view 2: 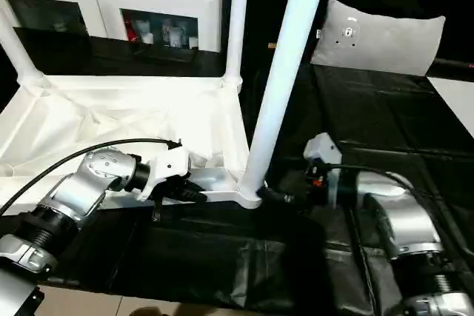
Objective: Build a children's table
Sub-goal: Rotate leg to tighten
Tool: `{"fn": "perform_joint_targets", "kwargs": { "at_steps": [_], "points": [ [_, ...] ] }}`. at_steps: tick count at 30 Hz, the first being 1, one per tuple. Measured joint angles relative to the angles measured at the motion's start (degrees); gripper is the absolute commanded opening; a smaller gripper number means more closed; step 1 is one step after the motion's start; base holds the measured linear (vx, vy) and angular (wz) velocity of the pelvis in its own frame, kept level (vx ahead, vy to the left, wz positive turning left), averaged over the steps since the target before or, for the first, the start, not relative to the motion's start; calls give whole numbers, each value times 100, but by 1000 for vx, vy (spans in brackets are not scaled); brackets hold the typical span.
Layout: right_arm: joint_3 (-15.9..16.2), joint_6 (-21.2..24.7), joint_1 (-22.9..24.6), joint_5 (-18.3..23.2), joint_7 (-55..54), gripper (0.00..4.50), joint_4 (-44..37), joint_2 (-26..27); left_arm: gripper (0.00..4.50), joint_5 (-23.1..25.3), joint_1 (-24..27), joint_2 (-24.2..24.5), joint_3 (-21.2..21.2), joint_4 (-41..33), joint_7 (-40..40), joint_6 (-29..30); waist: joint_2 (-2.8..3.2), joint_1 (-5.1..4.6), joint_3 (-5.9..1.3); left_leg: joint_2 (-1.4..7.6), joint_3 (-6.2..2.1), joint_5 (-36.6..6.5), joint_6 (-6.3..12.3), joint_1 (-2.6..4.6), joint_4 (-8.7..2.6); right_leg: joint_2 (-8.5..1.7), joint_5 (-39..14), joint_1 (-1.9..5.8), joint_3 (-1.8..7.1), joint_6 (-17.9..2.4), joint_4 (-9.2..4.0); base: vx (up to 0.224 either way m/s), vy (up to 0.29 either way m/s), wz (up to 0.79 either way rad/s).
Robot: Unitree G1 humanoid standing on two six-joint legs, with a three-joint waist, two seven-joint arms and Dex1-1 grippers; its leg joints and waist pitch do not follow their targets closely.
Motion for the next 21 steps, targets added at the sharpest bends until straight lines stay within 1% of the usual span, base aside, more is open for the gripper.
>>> {"fn": "perform_joint_targets", "kwargs": {
  "at_steps": [2,5,8,10,12,15,18,19,20,21],
  "points": [
    [28,37,-11,-2,19,376,21,117,0,-10,3,0,0,-6,-5,14,1,1,-1,0,0,0,0,0,0,0,1,0,0,-1,0,0,0,0],
    [34,82,-91,-3,21,358,85,165,0,-20,24,7,-1,-56,-45,51,2,4,-1,0,0,0,0,-2,0,-1,9,0,1,-15,-1,0,0,0],
    [40,130,-134,2,36,319,88,165,0,-24,36,12,-1,-74,-46,52,2,9,-1,0,0,0,0,-2,-1,0,8,0,0,-14,0,0,0,0],
    [39,162,-135,8,40,319,88,158,0,-27,45,24,-1,-90,-71,52,2,8,-1,0,0,0,0,-1,-1,0,8,0,0,-14,-1,0,0,0],
    [39,169,-135,9,44,282,92,156,0,-36,55,28,-1,-96,-77,52,2,9,-1,0,0,0,0,-1,-1,0,8,1,0,-14,0,0,0,0],
    [27,166,-145,-11,30,274,129,160,0,-41,74,32,-1,-114,-85,52,2,8,-1,0,0,0,0,1,0,-1,0,3,0,1,0,0,0,0],
    [26,156,-167,-54,17,240,181,200,0,-40,77,32,-2,-116,-78,52,2,8,-1,0,0,0,-1,2,0,0,0,4,0,1,1,0,0,0],
    [22,152,-173,-62,0,237,193,204,0,-40,77,31,-2,-117,-78,52,2,8,-1,0,0,0,-1,2,0,0,0,4,1,0,1,0,0,0],
    [20,149,-188,-63,-6,224,221,206,0,-40,77,30,-2,-117,-79,52,1,8,-2,0,0,0,-1,2,0,-1,0,4,1,-1,1,0,0,0],
    [20,142,-197,-64,-7,224,246,216,0,-41,77,29,-2,-117,-81,54,1,8,-2,0,0,0,-1,2,0,0,1,4,0,-1,1,0,0,0]
  ]
}}
